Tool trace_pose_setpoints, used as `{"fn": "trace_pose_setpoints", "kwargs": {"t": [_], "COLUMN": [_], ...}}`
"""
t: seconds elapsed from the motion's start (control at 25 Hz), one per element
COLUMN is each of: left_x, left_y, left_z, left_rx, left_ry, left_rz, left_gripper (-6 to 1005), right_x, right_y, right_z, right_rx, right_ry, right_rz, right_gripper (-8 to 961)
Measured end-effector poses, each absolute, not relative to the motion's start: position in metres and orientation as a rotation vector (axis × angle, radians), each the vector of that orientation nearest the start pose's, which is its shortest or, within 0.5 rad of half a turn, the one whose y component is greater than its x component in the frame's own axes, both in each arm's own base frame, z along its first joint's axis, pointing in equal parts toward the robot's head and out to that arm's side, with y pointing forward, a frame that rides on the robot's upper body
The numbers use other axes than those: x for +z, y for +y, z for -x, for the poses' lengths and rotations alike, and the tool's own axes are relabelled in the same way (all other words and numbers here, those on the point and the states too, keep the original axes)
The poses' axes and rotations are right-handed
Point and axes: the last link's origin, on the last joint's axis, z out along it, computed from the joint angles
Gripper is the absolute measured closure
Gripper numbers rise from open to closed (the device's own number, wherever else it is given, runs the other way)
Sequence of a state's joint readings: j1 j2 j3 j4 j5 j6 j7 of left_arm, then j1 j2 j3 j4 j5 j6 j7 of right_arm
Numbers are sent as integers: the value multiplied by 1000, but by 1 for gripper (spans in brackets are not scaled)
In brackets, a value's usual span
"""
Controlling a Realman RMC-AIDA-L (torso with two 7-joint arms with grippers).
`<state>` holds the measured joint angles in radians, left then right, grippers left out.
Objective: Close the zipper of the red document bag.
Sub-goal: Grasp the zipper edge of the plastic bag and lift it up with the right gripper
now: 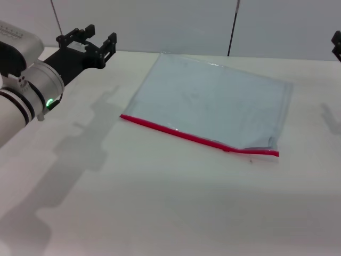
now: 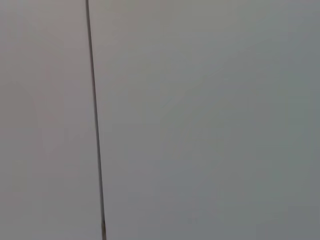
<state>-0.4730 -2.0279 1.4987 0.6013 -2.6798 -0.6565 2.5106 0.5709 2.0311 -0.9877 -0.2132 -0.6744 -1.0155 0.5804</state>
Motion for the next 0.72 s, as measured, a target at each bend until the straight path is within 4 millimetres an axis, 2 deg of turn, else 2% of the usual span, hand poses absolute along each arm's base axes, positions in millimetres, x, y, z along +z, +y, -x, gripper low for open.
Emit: {"fn": "trace_pose_setpoints", "kwargs": {"t": [0.56,0.72], "left_x": [9,8], "left_y": [415,414], "left_z": [260,263], "left_rx": [-646,-632], "left_ry": [-485,-494], "left_rz": [1913,1915], "left_gripper": [442,442], "right_x": [28,16], "right_y": [399,399], "right_z": [-301,-292], "right_rx": [787,796], "right_ry": [559,561], "right_rz": [1758,1856], "right_gripper": [284,283]}}
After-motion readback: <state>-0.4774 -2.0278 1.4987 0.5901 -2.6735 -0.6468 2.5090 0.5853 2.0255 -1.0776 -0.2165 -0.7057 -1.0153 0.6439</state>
